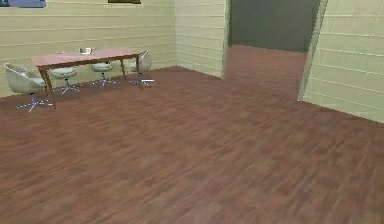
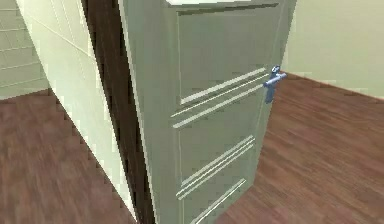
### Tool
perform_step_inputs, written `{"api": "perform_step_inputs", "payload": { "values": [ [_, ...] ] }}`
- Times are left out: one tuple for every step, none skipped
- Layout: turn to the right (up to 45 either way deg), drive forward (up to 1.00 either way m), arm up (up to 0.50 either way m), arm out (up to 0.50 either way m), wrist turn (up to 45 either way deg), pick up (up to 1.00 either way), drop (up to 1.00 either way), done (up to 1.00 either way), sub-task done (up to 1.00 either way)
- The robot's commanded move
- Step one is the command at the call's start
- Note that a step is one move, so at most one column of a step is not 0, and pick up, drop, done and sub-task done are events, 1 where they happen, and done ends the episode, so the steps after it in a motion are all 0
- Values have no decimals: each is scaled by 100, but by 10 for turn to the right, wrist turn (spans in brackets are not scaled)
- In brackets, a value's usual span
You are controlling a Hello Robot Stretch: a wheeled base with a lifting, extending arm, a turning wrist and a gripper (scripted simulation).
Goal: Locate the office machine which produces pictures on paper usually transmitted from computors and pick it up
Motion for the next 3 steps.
{"api": "perform_step_inputs", "payload": {
  "values": [
    [0, 45, 0, 0, 0, 0, 0, 0, 0],
    [180, 0, 0, 0, 0, 0, 0, 0, 0],
    [0, 100, 0, 0, 0, 0, 0, 0, 0]
  ]
}}
